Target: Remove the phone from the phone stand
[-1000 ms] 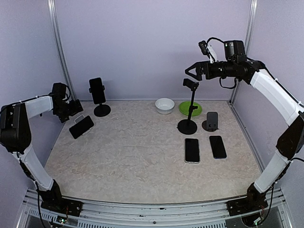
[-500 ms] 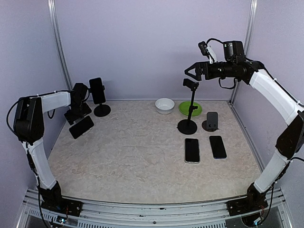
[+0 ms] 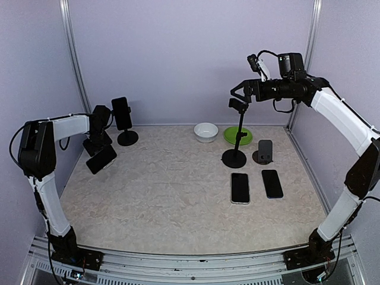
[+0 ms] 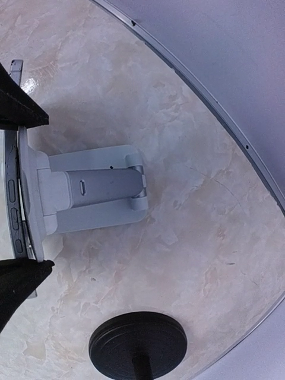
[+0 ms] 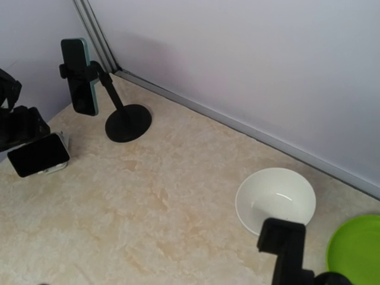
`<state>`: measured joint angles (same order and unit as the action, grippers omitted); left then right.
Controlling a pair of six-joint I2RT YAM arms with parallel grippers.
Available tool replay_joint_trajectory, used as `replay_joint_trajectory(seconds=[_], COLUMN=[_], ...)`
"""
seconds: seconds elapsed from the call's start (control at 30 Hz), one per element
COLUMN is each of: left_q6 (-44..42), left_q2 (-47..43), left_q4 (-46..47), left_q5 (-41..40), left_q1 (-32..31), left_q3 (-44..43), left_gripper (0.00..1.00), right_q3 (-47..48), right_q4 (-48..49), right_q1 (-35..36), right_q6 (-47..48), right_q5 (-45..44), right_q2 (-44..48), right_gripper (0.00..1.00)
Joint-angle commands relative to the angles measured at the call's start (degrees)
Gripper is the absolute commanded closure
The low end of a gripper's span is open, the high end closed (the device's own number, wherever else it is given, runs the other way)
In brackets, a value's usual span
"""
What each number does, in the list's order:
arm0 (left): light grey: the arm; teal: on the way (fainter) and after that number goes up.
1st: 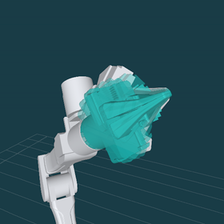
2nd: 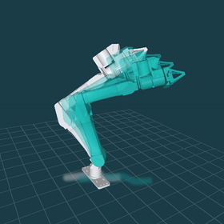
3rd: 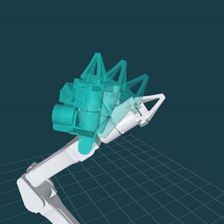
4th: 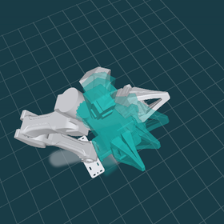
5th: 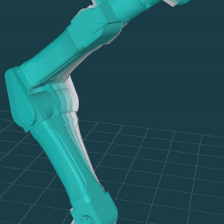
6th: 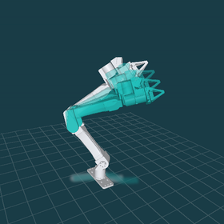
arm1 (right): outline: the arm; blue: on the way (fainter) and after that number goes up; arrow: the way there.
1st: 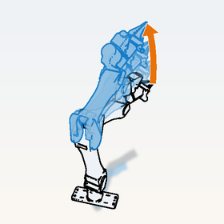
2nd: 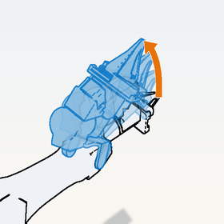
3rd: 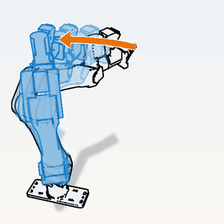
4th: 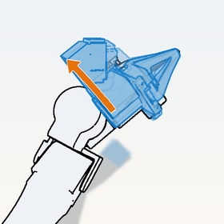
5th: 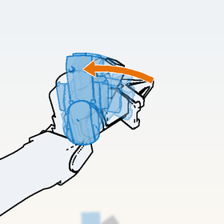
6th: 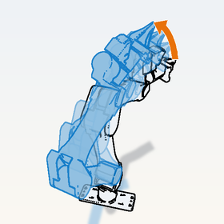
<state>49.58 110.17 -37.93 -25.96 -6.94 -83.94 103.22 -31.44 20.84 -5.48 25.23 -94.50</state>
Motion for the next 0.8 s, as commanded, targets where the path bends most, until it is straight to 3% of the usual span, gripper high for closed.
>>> replay_joint_trajectory(seconds=[0.0, 0.27, 0.77], left_q6=[1.1, 2.4, 13.6], left_q2=[-0.5, -2.7, -4.1], left_q4=[-0.6, -4.1, -6.9], left_q5=[-0.8, -0.4, 5.9], left_q1=[-0.9, -4.7, -18.6], left_q3=[-0.3, -2.5, -4.8], left_gripper=[0.34, 0.55, 0.66], right_q3=[-0.4, -1.2, -5.3], right_q4=[0.4, 0.5, 1.8], right_q1=[-0.6, -0.6, -0.6], right_q6=[-0.2, 0.0, 0.5], right_q5=[-0.3, -0.2, -0.2], right_q2=[0.9, 1.5, 4.6], right_gripper=[0.0, 0.0, 0.0])
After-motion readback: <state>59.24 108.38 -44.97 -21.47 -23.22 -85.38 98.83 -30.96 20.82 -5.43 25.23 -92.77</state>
